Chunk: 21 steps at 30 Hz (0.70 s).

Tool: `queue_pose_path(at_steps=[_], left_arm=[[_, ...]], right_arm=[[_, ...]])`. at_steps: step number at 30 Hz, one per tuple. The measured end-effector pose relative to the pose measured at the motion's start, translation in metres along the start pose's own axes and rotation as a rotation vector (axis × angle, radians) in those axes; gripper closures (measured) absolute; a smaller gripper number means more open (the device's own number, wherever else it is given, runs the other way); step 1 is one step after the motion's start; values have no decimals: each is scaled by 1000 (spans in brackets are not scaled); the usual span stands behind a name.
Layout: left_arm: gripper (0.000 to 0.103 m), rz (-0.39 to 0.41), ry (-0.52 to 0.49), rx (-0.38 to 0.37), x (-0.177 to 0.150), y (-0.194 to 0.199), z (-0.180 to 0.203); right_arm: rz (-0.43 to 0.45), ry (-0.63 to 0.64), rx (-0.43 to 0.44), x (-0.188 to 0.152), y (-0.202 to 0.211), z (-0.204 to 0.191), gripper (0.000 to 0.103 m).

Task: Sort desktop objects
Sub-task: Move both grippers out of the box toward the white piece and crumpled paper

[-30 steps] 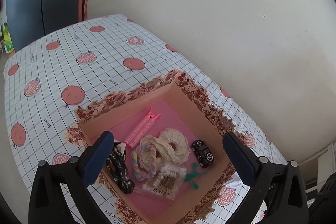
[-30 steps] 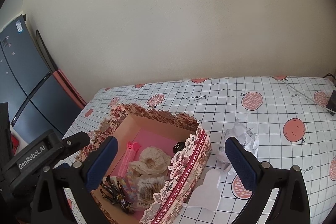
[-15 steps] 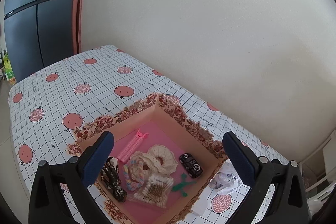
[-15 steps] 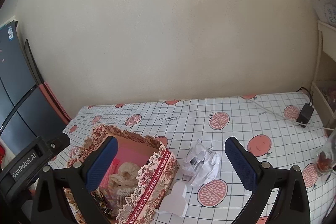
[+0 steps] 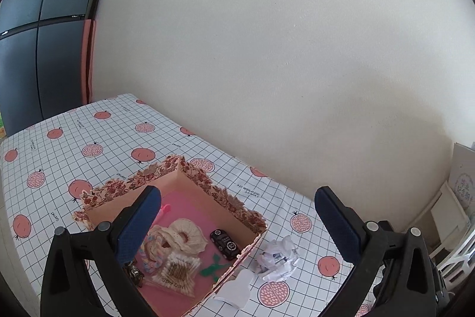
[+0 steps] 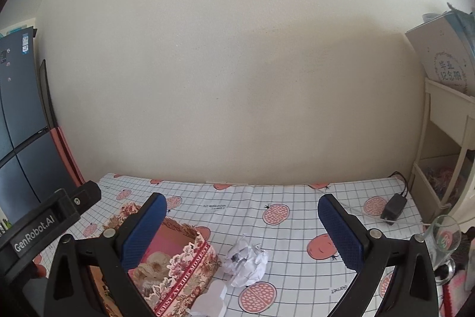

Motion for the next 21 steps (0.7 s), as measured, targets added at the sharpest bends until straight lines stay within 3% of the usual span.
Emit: queue_pose_path(at_steps=[7,13,21], left_arm=[[0,-12,-5,-71,-2,6,9],[0,-51,0,-117,-8,-2,15],[0,-119,-11,-195,-23,-21,34]], right_arm=[[11,-92,47,10,14,37,0],[49,-99,-39,20,16,59,0],[57,-143,49,27,9,73,0]])
Point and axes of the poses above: each gripper's, at about its wrist camera, not at the fingertips, and y roughly against the way its jaws point, z to its right, x to its top, the point moved 3 cm from there along -y, roughly the way its jaws point, and after that the axes turned 13 degrees about -z, right-handed, at the moved point
